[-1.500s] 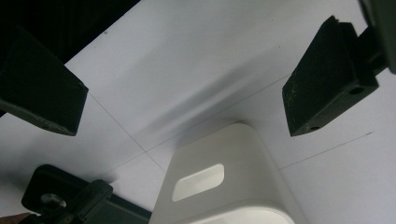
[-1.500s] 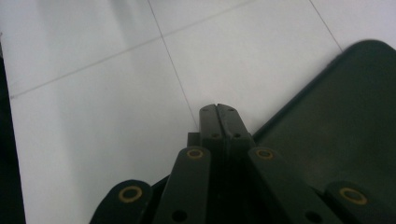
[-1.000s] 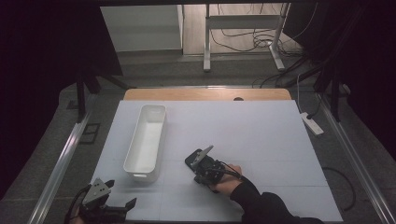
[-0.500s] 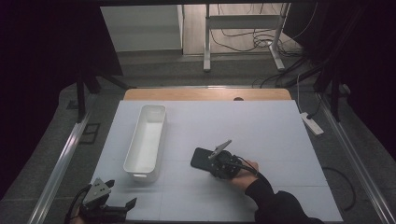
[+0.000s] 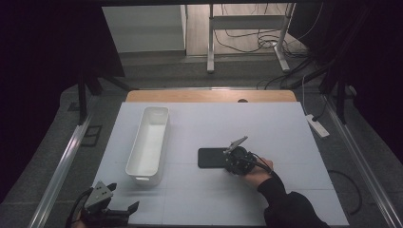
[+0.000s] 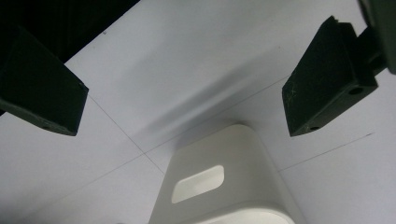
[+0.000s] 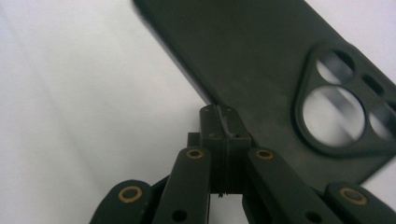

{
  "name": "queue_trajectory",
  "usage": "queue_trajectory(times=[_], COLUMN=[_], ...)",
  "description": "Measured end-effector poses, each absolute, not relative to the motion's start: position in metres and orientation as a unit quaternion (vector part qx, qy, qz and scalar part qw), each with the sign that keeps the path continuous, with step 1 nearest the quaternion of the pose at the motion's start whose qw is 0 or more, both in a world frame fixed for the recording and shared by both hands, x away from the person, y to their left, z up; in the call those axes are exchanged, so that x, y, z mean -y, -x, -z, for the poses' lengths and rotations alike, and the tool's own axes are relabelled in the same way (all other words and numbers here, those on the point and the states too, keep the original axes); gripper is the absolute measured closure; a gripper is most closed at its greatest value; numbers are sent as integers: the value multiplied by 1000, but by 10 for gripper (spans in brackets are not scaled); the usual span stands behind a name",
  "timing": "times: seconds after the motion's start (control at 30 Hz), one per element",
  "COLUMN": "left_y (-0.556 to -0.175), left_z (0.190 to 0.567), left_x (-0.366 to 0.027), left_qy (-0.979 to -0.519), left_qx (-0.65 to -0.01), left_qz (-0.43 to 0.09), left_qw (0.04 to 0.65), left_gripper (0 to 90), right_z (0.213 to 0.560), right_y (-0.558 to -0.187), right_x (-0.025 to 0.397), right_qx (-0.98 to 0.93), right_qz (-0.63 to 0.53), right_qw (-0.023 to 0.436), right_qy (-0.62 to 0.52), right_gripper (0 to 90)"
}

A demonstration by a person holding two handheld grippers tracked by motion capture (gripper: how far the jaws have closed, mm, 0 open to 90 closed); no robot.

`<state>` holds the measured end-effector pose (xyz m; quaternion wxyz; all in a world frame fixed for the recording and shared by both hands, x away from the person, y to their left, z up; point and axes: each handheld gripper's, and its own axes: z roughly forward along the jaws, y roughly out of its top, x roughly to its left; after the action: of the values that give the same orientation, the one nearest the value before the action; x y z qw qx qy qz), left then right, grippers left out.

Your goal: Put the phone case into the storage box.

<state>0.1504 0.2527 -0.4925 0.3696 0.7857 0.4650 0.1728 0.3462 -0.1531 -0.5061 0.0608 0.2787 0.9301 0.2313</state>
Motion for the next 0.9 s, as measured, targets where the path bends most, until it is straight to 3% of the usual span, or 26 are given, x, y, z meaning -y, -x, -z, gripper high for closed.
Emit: queue_trajectory(times=[0.9], left_y=[-151], left_z=[493], left_x=[-253], left_qy=[-786], left_qx=[-467], left_qz=[-170], left_qw=[368], left_gripper=[9], right_z=[506], right_y=[-401], right_x=[182], right_qx=[-899], right_qz=[-240], right_qw=[92], right_qy=[-355], right_gripper=[900])
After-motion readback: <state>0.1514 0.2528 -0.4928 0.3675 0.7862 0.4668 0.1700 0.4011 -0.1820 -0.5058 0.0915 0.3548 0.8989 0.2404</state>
